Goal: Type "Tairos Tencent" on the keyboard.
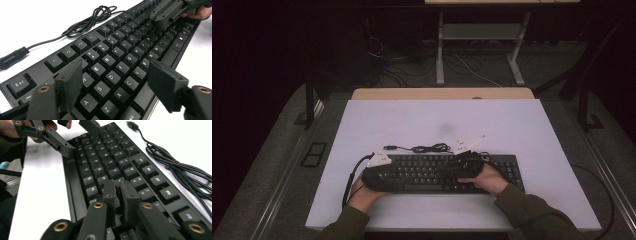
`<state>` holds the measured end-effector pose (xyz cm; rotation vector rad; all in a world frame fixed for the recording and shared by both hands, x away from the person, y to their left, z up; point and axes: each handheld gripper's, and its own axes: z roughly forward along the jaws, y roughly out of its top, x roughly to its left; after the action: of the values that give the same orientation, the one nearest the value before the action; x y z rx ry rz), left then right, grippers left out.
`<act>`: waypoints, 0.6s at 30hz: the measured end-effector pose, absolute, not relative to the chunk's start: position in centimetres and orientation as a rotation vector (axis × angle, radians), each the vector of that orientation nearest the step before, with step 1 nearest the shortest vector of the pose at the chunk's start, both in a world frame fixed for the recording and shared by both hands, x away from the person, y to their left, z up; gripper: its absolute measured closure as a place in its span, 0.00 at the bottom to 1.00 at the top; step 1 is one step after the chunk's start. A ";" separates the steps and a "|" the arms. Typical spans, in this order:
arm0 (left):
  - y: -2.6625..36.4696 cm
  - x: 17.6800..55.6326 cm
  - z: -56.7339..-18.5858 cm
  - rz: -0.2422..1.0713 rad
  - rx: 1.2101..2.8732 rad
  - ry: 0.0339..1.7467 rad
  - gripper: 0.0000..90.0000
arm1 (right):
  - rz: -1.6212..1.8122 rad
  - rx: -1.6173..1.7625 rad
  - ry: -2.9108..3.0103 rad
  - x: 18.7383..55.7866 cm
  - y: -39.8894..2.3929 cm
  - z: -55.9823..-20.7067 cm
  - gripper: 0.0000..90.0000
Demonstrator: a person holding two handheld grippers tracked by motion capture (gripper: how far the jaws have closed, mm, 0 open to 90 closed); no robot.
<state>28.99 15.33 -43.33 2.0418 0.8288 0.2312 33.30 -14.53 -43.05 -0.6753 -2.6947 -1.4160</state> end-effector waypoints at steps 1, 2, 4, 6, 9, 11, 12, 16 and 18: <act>15.3 28.9 -43.3 0.230 2.041 0.830 0.28 | -1.411 -0.671 -2.693 33.3 -14.4 -43.1 0.98; 15.4 28.9 -43.4 0.229 2.042 0.831 0.27 | -1.405 -0.656 -2.693 33.3 -14.3 -43.1 0.99; 15.4 28.7 -43.4 0.231 2.044 0.837 0.24 | -1.393 -0.637 -2.695 33.3 -14.0 -43.2 0.99; 15.5 28.7 -43.5 0.230 2.043 0.840 0.21 | -1.379 -0.612 -2.698 33.3 -13.7 -43.3 0.99; 15.5 28.5 -43.5 0.232 2.041 0.846 0.19 | -1.367 -0.588 -2.697 33.2 -13.2 -43.4 0.99; 15.6 28.5 -43.6 0.235 2.038 0.854 0.18 | -1.358 -0.579 -2.699 33.2 -13.0 -43.4 0.99; 15.6 28.4 -43.6 0.237 2.037 0.854 0.18 | -1.356 -0.575 -2.698 33.1 -12.9 -43.4 0.99; 15.7 28.3 -43.6 0.239 2.040 0.854 0.17 | -1.338 -0.556 -2.706 33.0 -12.5 -43.6 0.99; 15.7 28.3 -43.6 0.239 2.037 0.856 0.17 | -1.333 -0.549 -2.708 33.0 -12.3 -43.7 0.99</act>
<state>28.30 15.75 -43.60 2.0368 0.8557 0.2394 33.00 -12.28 -43.66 -0.5490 -2.7084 -1.3328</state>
